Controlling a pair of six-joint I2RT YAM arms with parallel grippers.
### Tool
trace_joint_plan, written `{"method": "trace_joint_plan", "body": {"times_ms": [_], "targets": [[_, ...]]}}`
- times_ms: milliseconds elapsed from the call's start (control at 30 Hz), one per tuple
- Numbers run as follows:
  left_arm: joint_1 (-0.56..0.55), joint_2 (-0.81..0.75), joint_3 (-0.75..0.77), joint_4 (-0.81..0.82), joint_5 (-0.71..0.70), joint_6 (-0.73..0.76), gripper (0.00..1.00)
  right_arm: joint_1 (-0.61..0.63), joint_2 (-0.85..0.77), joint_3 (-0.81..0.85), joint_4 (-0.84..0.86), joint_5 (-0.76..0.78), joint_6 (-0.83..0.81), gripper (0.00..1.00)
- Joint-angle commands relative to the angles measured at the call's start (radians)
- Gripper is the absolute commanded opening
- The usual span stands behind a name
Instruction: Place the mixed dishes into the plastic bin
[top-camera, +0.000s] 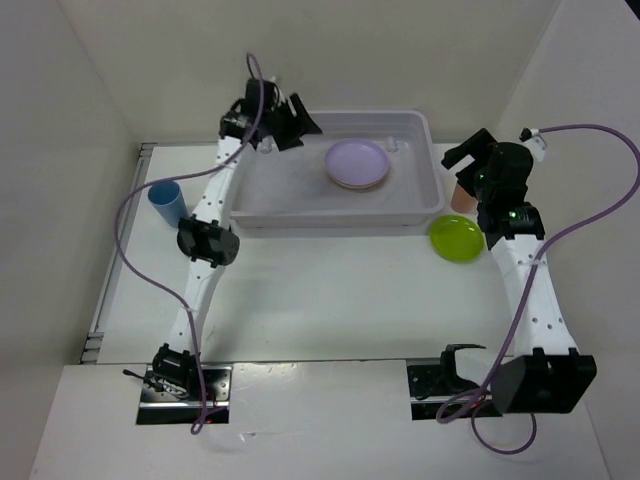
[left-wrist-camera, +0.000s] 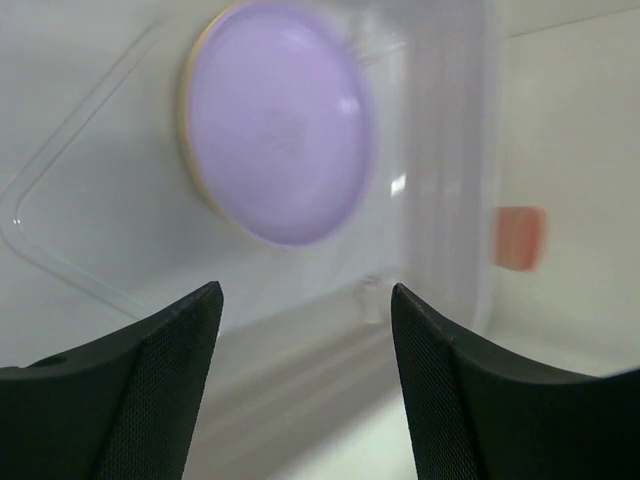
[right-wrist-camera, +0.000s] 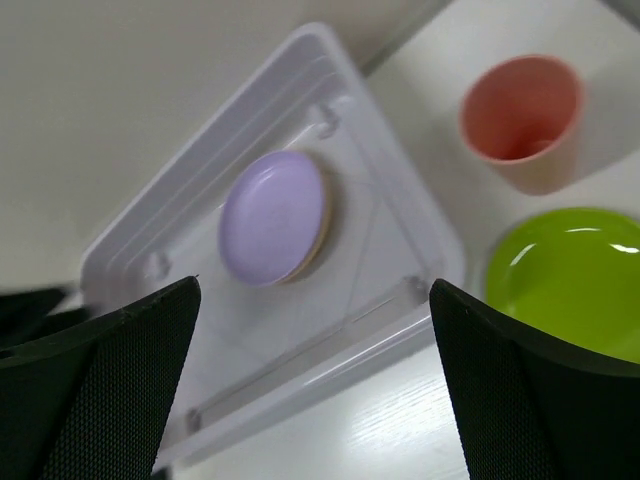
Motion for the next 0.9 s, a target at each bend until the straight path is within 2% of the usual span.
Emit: {"method": "trace_joint_plan", "body": {"times_ms": [0,100,133,167,267,433,500,867], "targets": [[0.006,-0.394,0.045,-0.053,-0.057,0.123,0.75,-0.091,0.074,0.000,0.009,0.046,0.025,1.00],[0.006,-0.540,0.045,-0.116,-0.080,0.172,0.78,-0.162,0.189,0.049,0.009,0.024,0.025,1.00],[0.006,-0.566,0.045,-0.156,-0.080,0.185,0.78,-0.177,0.212,0.050,0.009,0.024,0.025,0.97],[0.015,-0.588,0.045,-0.182,-0.089,0.206,0.80,-0.206,0.256,0.063,0.009,0.024,0.025,0.87],[0.016,-0.669,0.045,-0.291,-0.126,0.249,0.81,-0.254,0.347,0.111,0.009,0.024,0.036,0.73],[0.016,-0.731,0.045,-0.407,-0.177,0.291,0.85,-0.276,0.485,0.200,-0.024,0.045,0.036,0.73],[0.016,-0.761,0.045,-0.408,-0.186,0.300,0.86,-0.288,0.522,0.220,-0.024,0.056,0.036,0.75],[0.034,-0.896,0.045,-0.408,-0.238,0.300,0.89,-0.297,0.628,0.247,-0.017,0.056,0.026,0.75]]}}
